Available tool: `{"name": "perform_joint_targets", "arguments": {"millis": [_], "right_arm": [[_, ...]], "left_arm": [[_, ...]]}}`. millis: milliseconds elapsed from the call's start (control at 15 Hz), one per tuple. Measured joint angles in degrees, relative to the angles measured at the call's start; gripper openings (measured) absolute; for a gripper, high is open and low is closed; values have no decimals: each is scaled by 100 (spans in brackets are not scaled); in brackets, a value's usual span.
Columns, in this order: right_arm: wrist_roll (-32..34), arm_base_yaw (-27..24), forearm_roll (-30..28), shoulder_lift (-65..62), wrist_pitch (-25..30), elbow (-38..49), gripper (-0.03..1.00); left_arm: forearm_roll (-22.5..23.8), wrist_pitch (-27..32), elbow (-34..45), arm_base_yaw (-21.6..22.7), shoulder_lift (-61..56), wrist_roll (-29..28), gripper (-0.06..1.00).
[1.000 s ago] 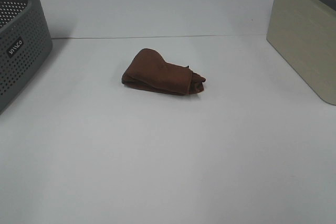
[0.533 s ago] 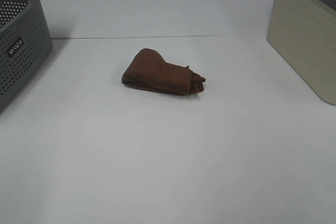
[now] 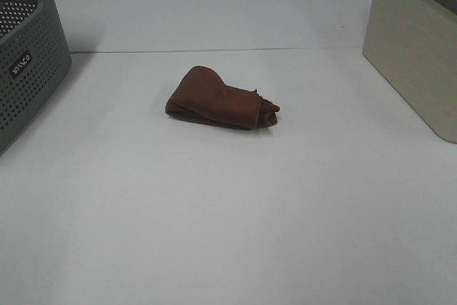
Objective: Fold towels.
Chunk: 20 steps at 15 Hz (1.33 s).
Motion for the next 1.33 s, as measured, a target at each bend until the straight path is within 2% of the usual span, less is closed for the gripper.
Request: {"name": "perform_joint_targets", "arguments": {"millis": [133,333,467,600,1333], "right_arm": [[0,-74,6,0,0,6,85],[0,-905,11,0,0,6,85],[0,-1226,11,0,0,6,85],[0,-1427,11,-6,0,6,85],[0,-1461,23,-17,0,11,85]], "left_arm": [[0,0,0,476,0,6,78],[0,-6,0,1324,-115,6,78],[0,-11,0,1593,-361,6,78],[0,-11,0,1604,-378,6,78],[0,-11,0,1604,-378,6,78]]}}
